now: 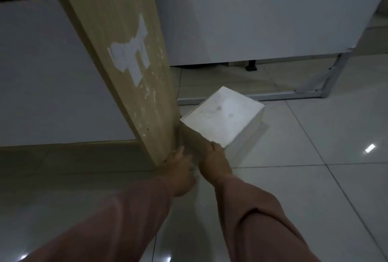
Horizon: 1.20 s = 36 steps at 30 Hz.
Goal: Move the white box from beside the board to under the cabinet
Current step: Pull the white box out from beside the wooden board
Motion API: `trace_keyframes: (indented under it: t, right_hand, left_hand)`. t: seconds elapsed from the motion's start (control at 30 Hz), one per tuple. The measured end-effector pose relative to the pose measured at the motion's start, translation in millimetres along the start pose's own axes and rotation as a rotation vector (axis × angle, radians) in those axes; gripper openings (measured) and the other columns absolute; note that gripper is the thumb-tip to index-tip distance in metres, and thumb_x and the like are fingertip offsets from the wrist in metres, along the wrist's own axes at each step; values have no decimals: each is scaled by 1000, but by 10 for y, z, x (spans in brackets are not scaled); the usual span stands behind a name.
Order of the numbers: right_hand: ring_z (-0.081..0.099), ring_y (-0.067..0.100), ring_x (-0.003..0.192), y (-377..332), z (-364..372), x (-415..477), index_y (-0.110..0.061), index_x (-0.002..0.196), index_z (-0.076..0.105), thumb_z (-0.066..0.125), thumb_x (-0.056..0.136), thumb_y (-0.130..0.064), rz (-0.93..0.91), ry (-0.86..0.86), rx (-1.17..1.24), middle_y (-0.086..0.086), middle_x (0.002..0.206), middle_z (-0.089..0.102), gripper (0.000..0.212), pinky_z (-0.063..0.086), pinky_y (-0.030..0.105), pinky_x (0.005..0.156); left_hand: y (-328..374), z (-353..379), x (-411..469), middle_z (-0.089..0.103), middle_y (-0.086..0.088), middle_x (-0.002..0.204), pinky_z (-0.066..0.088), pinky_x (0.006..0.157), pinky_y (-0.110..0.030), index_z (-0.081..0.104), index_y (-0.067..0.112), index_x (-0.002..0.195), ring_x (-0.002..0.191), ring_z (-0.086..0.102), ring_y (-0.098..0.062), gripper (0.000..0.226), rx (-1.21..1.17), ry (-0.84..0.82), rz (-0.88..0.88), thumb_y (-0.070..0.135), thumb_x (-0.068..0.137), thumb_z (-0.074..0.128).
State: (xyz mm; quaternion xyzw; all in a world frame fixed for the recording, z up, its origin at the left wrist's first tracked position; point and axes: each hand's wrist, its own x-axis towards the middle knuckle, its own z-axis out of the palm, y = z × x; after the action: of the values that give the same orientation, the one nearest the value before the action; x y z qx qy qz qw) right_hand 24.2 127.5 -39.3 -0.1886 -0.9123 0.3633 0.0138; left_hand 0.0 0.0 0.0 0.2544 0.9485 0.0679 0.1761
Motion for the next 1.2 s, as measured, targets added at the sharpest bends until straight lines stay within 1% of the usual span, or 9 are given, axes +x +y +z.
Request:
trace_keyframes:
  t: [0.17, 0.4, 0.47, 0.63, 0.8, 0.9, 1.0, 1.1, 1.2]
  right_hand:
    - [27, 37, 140, 80, 53, 214, -3, 145, 29, 51, 86, -6, 4, -19, -101, 18, 151, 25, 63, 32, 46, 115]
    - [35, 30, 128, 243, 88, 356, -3, 151, 10, 49, 89, -3, -4, -57, -211, 16, 144, 35, 73, 39, 36, 106]
    - [38, 29, 125, 247, 70, 368, -3, 150, 14, 49, 89, -2, -11, -55, -237, 15, 141, 38, 70, 42, 36, 102]
    - [44, 27, 114, 237, 36, 321, -5, 136, 40, 50, 88, -1, -25, -22, -259, 14, 128, 47, 49, 45, 34, 93]
    - [46, 28, 111, 309, -44, 261, -5, 121, 52, 48, 89, -1, -34, -12, -303, 14, 121, 52, 32, 45, 31, 85]
    - [50, 28, 107, 416, -143, 241, -5, 109, 59, 44, 86, 7, -37, 22, -324, 14, 114, 57, 29, 46, 32, 78]
    - [51, 28, 102, 553, -222, 200, -4, 101, 62, 43, 82, 12, -80, 29, -325, 15, 107, 59, 32, 39, 30, 71]
    - [49, 26, 100, 711, -286, 130, -4, 100, 64, 45, 85, 8, -120, 52, -337, 14, 103, 60, 26, 35, 28, 70]
    - [51, 30, 96, 830, -288, -16, 4, 84, 64, 51, 88, -3, -135, 163, -228, 19, 92, 60, 16, 43, 35, 81]
  left_hand:
    - [-50, 49, 182, -1, -4, 164, 20, 120, -45, 16, 23, 151, 149, 5, -27, 73, 11, -43, -34, 33, 89, 54]
    - [-107, 111, 370, 1, -5, 163, 25, 118, -45, 17, 24, 151, 148, 10, -28, 74, 49, -51, -55, 40, 90, 56]
    - [-126, 123, 412, 2, -6, 163, 25, 118, -44, 16, 22, 151, 148, 12, -28, 75, 28, -53, -72, 41, 90, 55]
    - [-130, 164, 518, -1, -7, 164, 23, 119, -45, 9, 24, 152, 148, 11, -29, 75, -11, -53, -97, 42, 93, 51]
    - [-75, 205, 620, -5, -7, 164, 20, 120, -46, 6, 24, 153, 149, 5, -31, 76, -8, -74, -86, 41, 94, 51]
    - [-65, 190, 666, -6, -6, 163, 20, 120, -46, 6, 23, 153, 149, 3, -30, 78, -8, -77, -81, 42, 93, 51]
    - [-71, 146, 713, -6, -7, 163, 19, 120, -46, 6, 21, 153, 149, 1, -29, 78, -27, -54, -75, 46, 92, 48]
    - [-78, 84, 759, -6, -8, 163, 16, 121, -46, 6, 21, 153, 149, 2, -29, 77, -65, -38, -89, 53, 93, 42]
    - [-76, 36, 823, -6, -8, 163, 16, 121, -44, 6, 21, 153, 149, 6, -30, 78, -153, -56, -125, 57, 93, 39]
